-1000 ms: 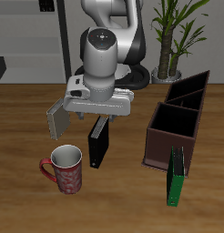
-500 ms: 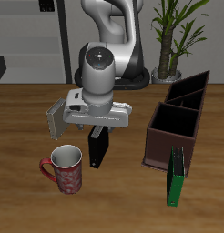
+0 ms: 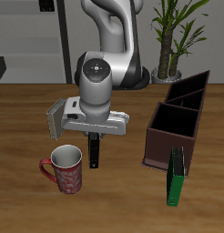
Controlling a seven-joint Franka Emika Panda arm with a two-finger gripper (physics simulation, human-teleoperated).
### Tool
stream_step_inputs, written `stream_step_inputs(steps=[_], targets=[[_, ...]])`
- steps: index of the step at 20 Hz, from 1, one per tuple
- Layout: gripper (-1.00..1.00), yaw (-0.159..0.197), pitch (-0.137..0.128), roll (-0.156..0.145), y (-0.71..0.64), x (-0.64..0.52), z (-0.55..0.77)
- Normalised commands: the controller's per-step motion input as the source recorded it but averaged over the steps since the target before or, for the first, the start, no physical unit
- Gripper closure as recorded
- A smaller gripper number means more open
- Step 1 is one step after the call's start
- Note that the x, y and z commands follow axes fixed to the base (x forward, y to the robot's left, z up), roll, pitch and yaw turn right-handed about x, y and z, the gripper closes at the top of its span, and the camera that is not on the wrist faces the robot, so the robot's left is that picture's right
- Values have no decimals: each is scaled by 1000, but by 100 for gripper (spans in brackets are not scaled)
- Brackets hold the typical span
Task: Place the black book into the left desk caddy's left compartment
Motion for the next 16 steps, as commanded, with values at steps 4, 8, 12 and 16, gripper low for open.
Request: stream_step_inputs(steps=[4,8,12,16], targets=[[100,-7,-30,18,99,-95,216],[100,-65,-47,-53,100,-273,531],[100,-54,-46,-76,432,-652,761],[100,-56,-114,-12,413,-672,830]])
